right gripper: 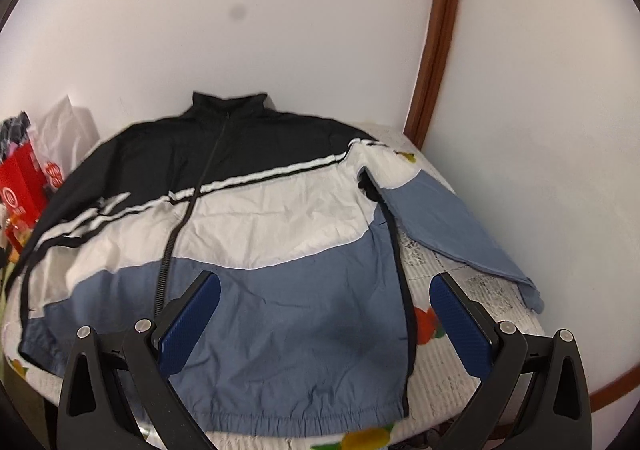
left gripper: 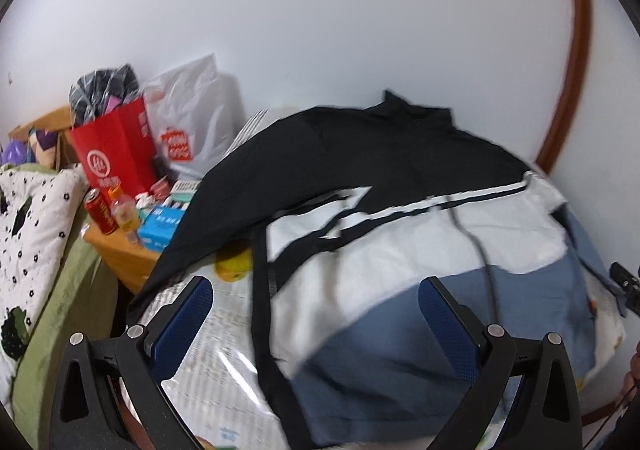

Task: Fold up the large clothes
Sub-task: 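Grasp the black shoulder of the jacket with the left tool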

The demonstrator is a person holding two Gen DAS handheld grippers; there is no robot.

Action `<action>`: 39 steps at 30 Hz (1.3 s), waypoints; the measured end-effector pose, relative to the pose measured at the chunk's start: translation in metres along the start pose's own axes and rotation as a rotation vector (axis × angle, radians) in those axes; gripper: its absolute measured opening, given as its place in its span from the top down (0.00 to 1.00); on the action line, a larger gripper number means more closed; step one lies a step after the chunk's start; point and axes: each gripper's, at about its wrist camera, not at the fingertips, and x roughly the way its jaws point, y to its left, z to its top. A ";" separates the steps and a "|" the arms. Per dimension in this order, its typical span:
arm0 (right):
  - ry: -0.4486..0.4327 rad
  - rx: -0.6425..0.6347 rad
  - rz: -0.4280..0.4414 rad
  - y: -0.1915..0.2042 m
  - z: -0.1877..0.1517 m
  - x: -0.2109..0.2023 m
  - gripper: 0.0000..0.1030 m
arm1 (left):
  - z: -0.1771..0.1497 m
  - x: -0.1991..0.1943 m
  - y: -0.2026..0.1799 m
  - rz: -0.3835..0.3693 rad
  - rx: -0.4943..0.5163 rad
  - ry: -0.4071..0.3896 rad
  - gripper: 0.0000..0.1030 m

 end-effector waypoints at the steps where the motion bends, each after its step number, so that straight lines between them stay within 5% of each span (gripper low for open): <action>1: 0.009 0.004 0.010 0.002 0.001 0.008 0.00 | 0.002 0.011 0.009 0.010 -0.008 0.023 0.03; 9: 0.035 0.002 0.143 0.028 0.023 0.060 0.14 | 0.005 0.067 0.068 0.110 -0.048 0.097 0.04; 18: 0.095 -0.057 0.114 0.062 0.036 0.107 0.15 | 0.003 0.123 0.102 0.143 -0.048 0.168 0.14; 23: 0.104 -0.094 0.088 0.073 0.039 0.117 0.15 | 0.006 0.143 0.104 0.153 -0.021 0.184 0.27; 31: 0.105 -0.112 0.075 0.075 0.050 0.125 0.15 | 0.023 0.148 0.111 0.155 -0.068 0.116 0.92; 39: 0.064 -0.105 0.111 0.064 0.065 0.119 0.15 | 0.067 0.121 0.095 0.181 -0.071 0.022 0.95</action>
